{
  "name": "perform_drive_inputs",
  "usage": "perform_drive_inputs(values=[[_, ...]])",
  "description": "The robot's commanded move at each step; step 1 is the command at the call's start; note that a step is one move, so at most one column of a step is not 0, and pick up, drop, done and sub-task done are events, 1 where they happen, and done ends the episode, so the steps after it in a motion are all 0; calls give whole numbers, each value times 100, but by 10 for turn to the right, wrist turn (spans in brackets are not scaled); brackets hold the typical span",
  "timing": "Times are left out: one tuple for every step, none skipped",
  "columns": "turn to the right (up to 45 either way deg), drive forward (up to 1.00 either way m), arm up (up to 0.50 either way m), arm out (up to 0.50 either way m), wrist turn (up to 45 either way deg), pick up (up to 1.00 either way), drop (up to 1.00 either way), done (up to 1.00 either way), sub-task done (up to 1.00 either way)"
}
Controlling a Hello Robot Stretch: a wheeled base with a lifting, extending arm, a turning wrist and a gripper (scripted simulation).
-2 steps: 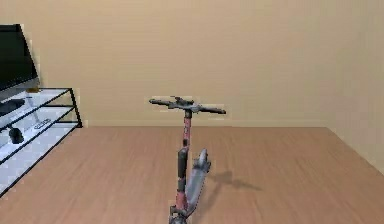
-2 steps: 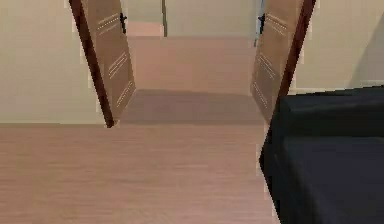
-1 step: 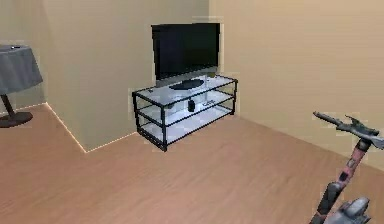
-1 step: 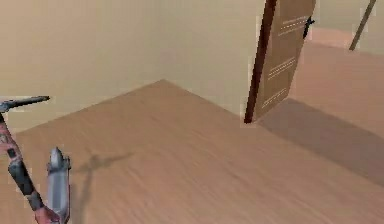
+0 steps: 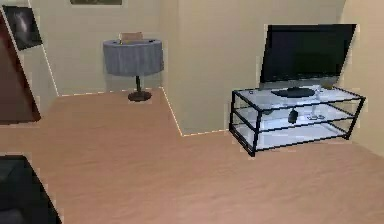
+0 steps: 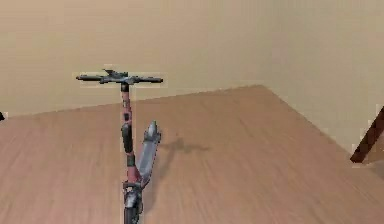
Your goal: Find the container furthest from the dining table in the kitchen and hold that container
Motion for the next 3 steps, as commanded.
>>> perform_drive_inputs(values=[[0, 90, 0, 0, 0, 0, 0, 0, 0], [-450, 0, 0, 0, 0, 0, 0, 0, 0], [0, 100, 0, 0, 0, 0, 0, 0, 0]])
